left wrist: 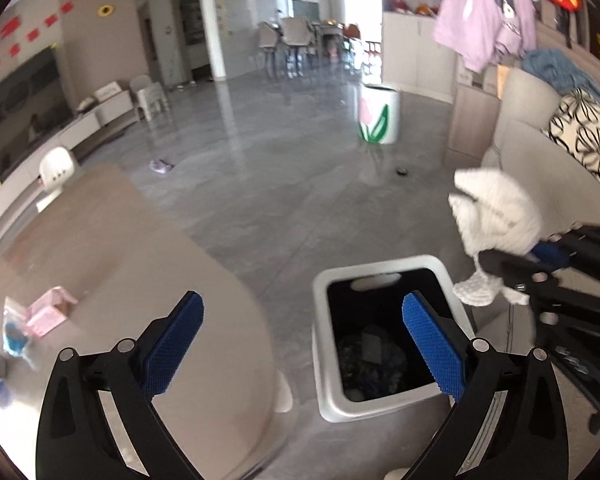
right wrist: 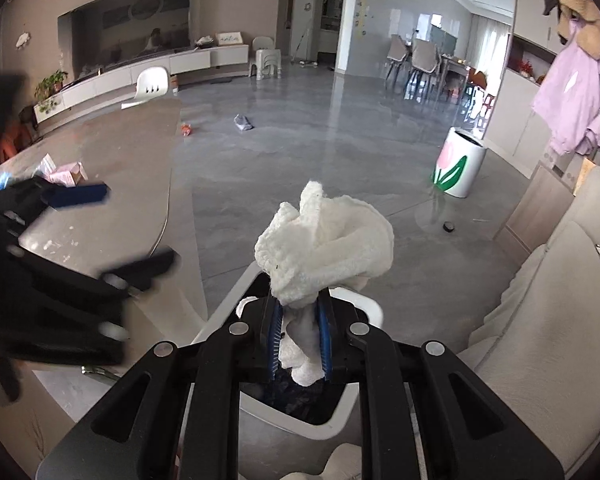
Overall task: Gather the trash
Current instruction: 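Carry badge and tissue to the white bin and release them inside, then return both tools to the table over the remaining trash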
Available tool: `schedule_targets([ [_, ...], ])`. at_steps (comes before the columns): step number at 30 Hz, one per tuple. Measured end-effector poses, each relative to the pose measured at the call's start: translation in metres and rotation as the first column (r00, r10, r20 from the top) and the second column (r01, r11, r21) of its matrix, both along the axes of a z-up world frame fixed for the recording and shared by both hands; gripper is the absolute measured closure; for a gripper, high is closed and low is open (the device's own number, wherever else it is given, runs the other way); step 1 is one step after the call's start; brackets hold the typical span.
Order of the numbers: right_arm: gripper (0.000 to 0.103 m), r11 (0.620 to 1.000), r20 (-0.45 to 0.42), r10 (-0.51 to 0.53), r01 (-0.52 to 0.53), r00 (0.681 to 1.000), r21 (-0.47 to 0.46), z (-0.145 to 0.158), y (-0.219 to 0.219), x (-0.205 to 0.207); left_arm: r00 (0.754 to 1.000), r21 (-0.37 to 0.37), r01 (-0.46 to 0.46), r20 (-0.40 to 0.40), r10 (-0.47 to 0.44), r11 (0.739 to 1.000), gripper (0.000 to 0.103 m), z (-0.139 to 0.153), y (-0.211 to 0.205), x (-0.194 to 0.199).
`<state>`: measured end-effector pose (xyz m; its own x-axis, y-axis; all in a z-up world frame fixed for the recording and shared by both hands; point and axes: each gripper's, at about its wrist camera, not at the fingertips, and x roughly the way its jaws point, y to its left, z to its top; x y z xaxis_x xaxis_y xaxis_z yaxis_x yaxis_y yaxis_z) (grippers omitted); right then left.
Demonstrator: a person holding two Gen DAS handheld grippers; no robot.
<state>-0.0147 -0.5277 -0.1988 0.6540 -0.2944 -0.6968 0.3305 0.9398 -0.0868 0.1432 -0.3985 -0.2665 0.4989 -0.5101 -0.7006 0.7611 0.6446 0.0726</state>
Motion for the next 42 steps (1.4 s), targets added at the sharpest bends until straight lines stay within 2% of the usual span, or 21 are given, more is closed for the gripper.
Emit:
schedule_targets([
  [3,0.08,1.0,-0.038,0.001,-0.002,0.999,-0.023,-0.018,-0.002,0.018,1.0,-0.014,-0.028,0.0,0.028,1.0,0.005,0.008,0.018,0.008],
  [4,0.048,1.0,-0.05,0.009,-0.01,0.999,-0.013,-0.024,-0.003,0.023,0.999,-0.014,-0.038,0.01,0.038,0.999,0.005,0.011,0.024,0.01],
  [5,0.001,1.0,-0.06,0.006,-0.006,0.998,-0.012,-0.029,-0.004,0.027,0.999,-0.016,-0.049,0.019,0.049,0.999,0.005,0.014,0.031,0.012],
  [6,0.006,1.0,-0.062,-0.004,0.003,0.998,-0.024,-0.034,-0.003,0.029,0.998,-0.019,-0.063,0.026,0.064,0.998,0.005,0.017,0.039,0.015],
  [9,0.004,1.0,-0.108,-0.012,0.01,0.994,-0.022,-0.045,-0.003,0.035,0.994,-0.025,-0.099,0.037,0.1,0.995,0.005,0.023,0.059,0.023],
  [11,0.004,1.0,-0.091,-0.007,0.006,0.996,-0.004,-0.041,0.002,0.033,0.99,-0.03,-0.135,0.042,0.136,0.99,0.005,0.026,0.076,0.029],
  [18,0.004,0.998,0.007,0.069,-0.069,0.998,-0.005,-0.005,0.033,0.037,0.967,-0.046,-0.247,0.058,0.249,0.968,0.005,0.037,0.135,0.046],
  [22,0.004,0.989,0.088,0.149,-0.15,0.985,0.008,0.023,0.072,0.051,0.946,-0.062,-0.31,0.076,0.314,0.949,0.005,0.045,0.172,0.052],
  [30,0.004,0.938,0.186,0.338,-0.346,0.923,0.014,0.059,0.161,0.098,0.891,-0.096,-0.438,0.089,0.446,0.894,0.005,0.059,0.251,0.064],
  [36,0.004,0.895,0.213,0.435,-0.447,0.875,0.007,0.074,0.223,0.133,0.844,-0.118,-0.518,0.093,0.529,0.847,0.005,0.062,0.31,0.079],
  [42,0.004,0.849,0.209,0.512,-0.528,0.833,0.025,0.072,0.276,0.168,0.805,-0.13,-0.573,0.097,0.586,0.809,0.005,0.059,0.365,0.104],
])
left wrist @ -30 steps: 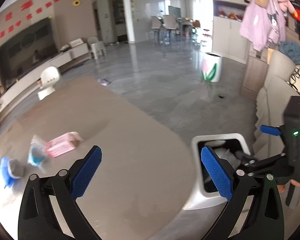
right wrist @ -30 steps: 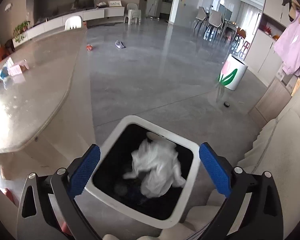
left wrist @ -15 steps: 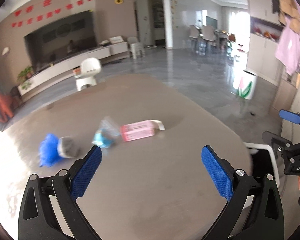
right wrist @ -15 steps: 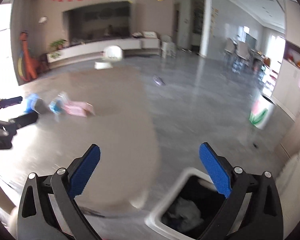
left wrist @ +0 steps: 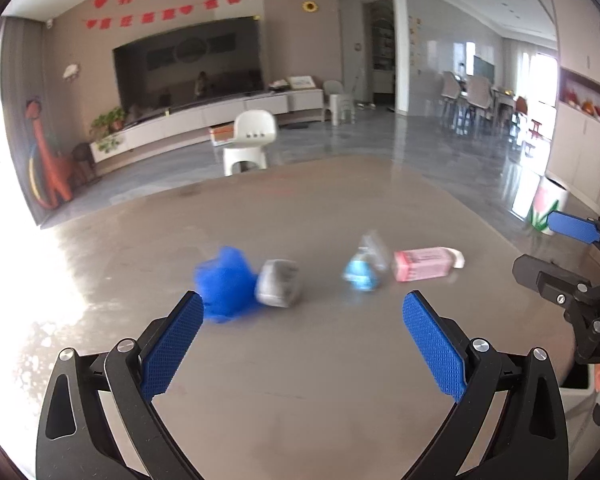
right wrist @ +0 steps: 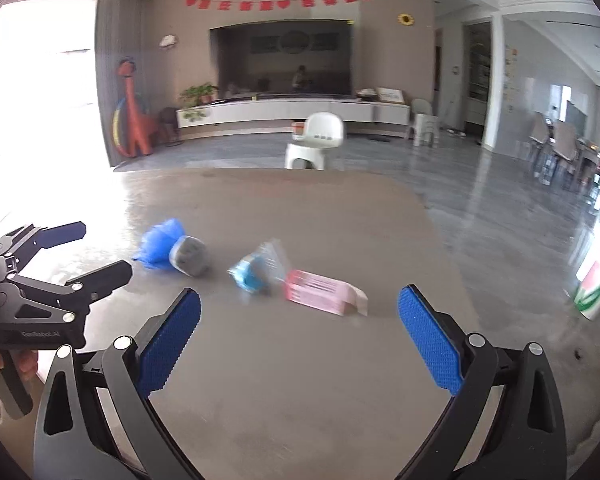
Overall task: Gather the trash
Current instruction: 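Return both tools to the table over the remaining trash, then grasp the blue mesh bag with left tool while right tool grasps the grey item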
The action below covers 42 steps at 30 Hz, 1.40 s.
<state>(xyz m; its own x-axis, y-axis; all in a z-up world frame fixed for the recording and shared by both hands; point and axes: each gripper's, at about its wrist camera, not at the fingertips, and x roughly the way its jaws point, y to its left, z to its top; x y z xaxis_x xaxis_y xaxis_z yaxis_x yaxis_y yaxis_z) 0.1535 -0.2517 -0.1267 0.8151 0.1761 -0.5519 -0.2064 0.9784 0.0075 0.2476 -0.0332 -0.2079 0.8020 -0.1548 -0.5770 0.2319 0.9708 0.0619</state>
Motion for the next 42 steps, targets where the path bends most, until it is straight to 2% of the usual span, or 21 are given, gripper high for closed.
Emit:
schedule_targets([
  [6,0.004,0.997,-0.016,0.072,-0.072,0.997,-0.002,-0.007,0.056,0.037,0.998,-0.01,-0.058,-0.006,0.058,0.998,0.005,-0.012,0.046,0.028],
  [10,0.004,0.994,-0.027,0.106,-0.106,0.994,-0.015,-0.012,0.088,0.059,0.994,-0.048,-0.103,-0.026,0.102,0.994,0.005,-0.025,0.073,0.06],
  [17,0.006,0.986,-0.051,0.151,-0.154,0.987,-0.061,-0.031,0.126,0.087,0.99,-0.06,-0.135,-0.052,0.132,0.989,0.005,-0.054,0.09,0.102],
  [21,0.01,0.984,-0.072,0.14,-0.147,0.988,-0.105,-0.042,0.137,0.099,0.986,-0.085,-0.136,-0.107,0.127,0.987,0.005,-0.076,0.098,0.126],
  [23,0.011,0.986,-0.09,0.13,-0.139,0.987,-0.095,-0.047,0.135,0.107,0.979,-0.118,-0.114,-0.179,0.092,0.986,0.005,-0.085,0.1,0.14],
  [26,0.011,0.99,-0.105,0.116,-0.123,0.988,-0.065,-0.049,0.128,0.117,0.968,-0.168,-0.08,-0.247,0.036,0.983,0.006,-0.094,0.101,0.155],
  [27,0.011,0.991,-0.109,0.112,-0.119,0.988,-0.066,-0.05,0.129,0.118,0.964,-0.18,-0.06,-0.264,0.011,0.982,0.01,-0.097,0.102,0.157],
  [28,0.011,0.99,-0.113,0.115,-0.123,0.987,-0.065,-0.051,0.13,0.12,0.959,-0.193,-0.026,-0.282,-0.03,0.981,0.035,-0.099,0.099,0.16],
  [29,0.011,0.99,-0.112,0.117,-0.124,0.987,-0.067,-0.052,0.132,0.12,0.953,-0.186,-0.005,-0.299,-0.052,0.982,0.067,-0.102,0.096,0.162],
  [30,0.011,0.989,-0.112,0.119,-0.128,0.987,-0.072,-0.052,0.134,0.12,0.949,-0.17,0.002,-0.311,-0.056,0.986,0.074,-0.105,0.094,0.165],
  [31,0.011,0.988,-0.114,0.123,-0.133,0.986,-0.079,-0.052,0.137,0.12,0.953,-0.163,0.016,-0.296,-0.064,0.986,0.093,-0.104,0.092,0.162],
  [32,0.011,0.987,-0.114,0.125,-0.135,0.986,-0.084,-0.054,0.138,0.118,0.957,-0.161,0.017,-0.284,-0.062,0.987,0.096,-0.102,0.093,0.16],
  [39,0.011,0.986,-0.148,0.137,-0.149,0.979,-0.069,-0.061,0.155,0.132,0.987,-0.106,-0.057,-0.158,0.039,0.993,0.096,-0.07,0.112,0.137],
  [42,0.018,0.985,-0.184,0.145,-0.16,0.972,-0.07,-0.07,0.164,0.143,0.99,-0.101,-0.077,-0.125,0.064,0.992,0.096,-0.062,0.12,0.131],
])
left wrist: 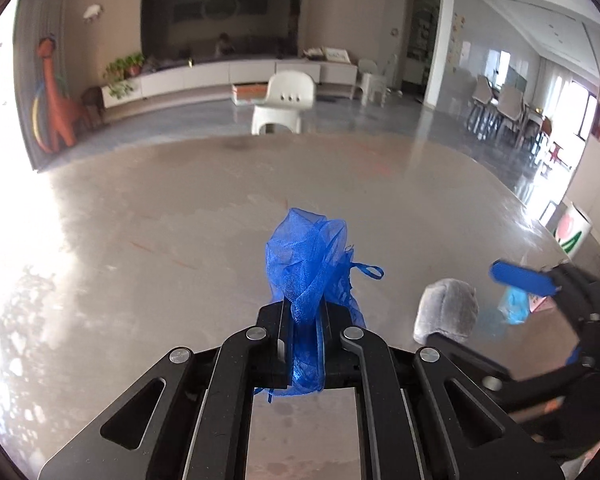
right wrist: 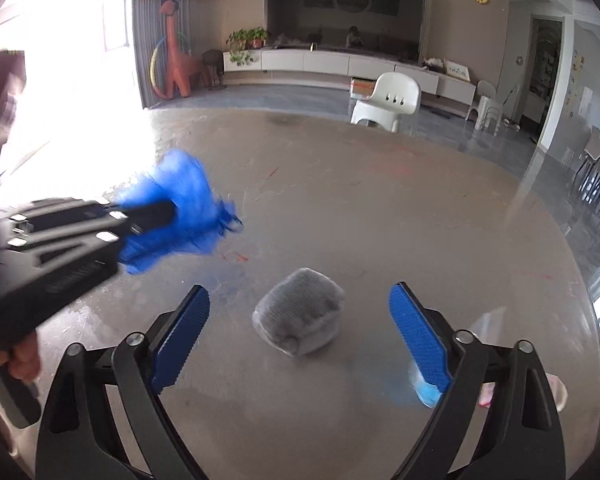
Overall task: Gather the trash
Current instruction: 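Grasp the blue mesh bag with left tool while right tool grasps the grey item, then carry blue mesh bag and grey item to the white bin and release them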
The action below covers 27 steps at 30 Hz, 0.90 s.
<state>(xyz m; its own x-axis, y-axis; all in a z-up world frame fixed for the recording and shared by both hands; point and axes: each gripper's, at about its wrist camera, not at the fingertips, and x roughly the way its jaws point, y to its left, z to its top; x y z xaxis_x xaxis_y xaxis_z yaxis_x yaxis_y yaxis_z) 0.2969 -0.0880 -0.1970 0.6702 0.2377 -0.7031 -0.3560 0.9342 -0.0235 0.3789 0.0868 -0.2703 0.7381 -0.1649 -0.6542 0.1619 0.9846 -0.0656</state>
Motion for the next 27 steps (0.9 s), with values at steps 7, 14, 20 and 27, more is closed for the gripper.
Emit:
schedule_targets([
  [7,0.036,1.0,-0.081,-0.019,0.018,0.997,-0.013,-0.02,0.011,0.011,1.0,0.004,0.001,0.014,-0.001,1.0,0.096,0.004,0.001,0.0],
  [14,0.076,1.0,-0.095,-0.026,0.026,0.995,-0.004,-0.015,0.01,0.015,1.0,-0.014,-0.001,0.027,0.001,1.0,0.096,0.008,-0.004,-0.004],
  [20,0.076,1.0,0.004,-0.011,0.011,1.0,0.014,0.033,-0.008,-0.028,0.998,-0.057,0.021,0.055,-0.018,0.998,0.096,0.025,-0.007,-0.021],
  [27,0.076,0.998,0.078,-0.068,0.067,0.995,0.013,0.084,-0.058,-0.1,0.99,-0.076,0.12,0.086,-0.113,0.99,0.096,0.062,-0.053,-0.072],
])
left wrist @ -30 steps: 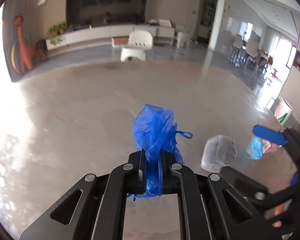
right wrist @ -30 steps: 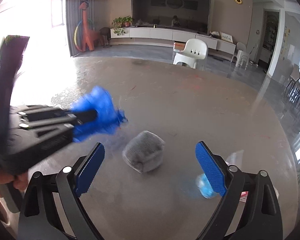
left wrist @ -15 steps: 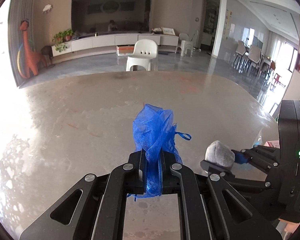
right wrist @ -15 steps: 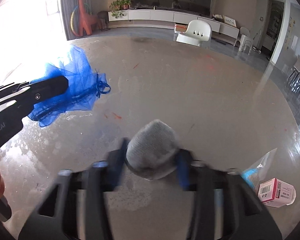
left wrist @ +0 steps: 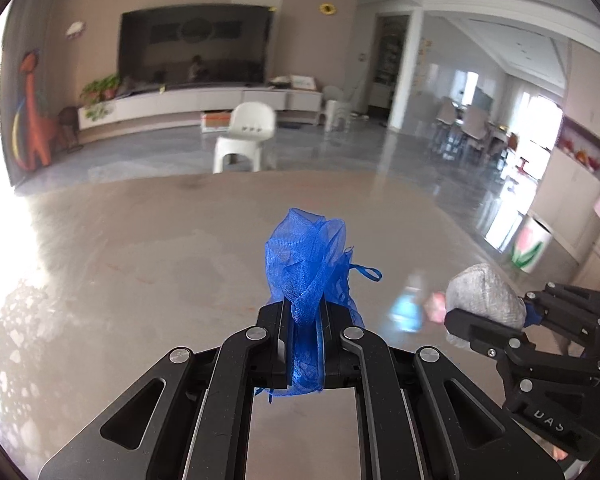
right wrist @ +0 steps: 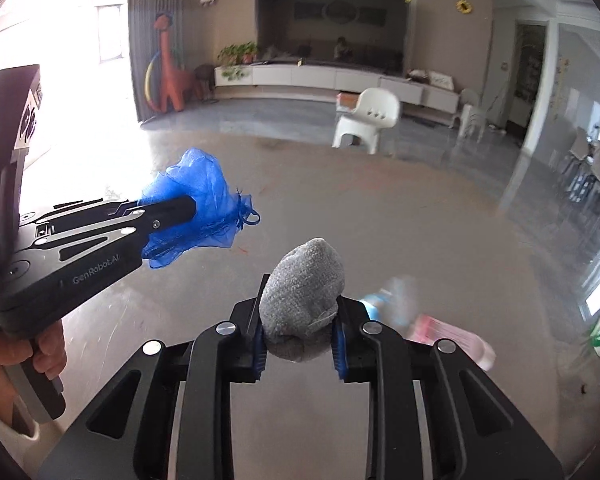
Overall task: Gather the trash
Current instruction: 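Carry blue mesh bag and grey item to the white bin and release them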
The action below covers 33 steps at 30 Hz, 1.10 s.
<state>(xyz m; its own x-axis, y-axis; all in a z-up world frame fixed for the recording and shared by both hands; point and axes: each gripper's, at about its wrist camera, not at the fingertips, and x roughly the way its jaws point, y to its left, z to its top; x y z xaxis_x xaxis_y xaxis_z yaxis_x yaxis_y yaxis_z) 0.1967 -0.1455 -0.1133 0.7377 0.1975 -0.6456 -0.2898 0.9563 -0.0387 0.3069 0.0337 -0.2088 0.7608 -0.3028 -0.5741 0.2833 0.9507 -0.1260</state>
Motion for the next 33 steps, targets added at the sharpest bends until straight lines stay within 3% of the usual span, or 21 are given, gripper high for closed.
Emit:
schedule_targets([
  [6,0.076,0.995,0.038,-0.101,0.1,0.994,0.019,0.024,-0.057,-0.058,0.993,-0.008,0.113,-0.026,-0.113,0.994,0.096,0.015,-0.064,-0.05],
  [13,0.076,0.967,0.066,-0.253,0.251,0.965,0.031,0.028,-0.139,-0.121,0.958,-0.004,0.286,-0.025,-0.286,0.958,0.096,0.022,-0.166,-0.104],
  [19,0.076,0.911,0.042,-0.411,0.408,0.911,0.054,0.008,-0.224,-0.165,0.891,0.037,0.452,-0.069,-0.448,0.891,0.096,0.006,-0.258,-0.138],
  [24,0.076,0.845,0.007,-0.533,0.532,0.846,0.061,-0.021,-0.294,-0.192,0.831,0.043,0.547,-0.142,-0.537,0.836,0.096,-0.024,-0.328,-0.152],
  [33,0.076,0.774,-0.061,-0.624,0.627,0.779,0.09,-0.072,-0.375,-0.211,0.722,0.096,0.685,-0.224,-0.655,0.722,0.096,-0.069,-0.442,-0.174],
])
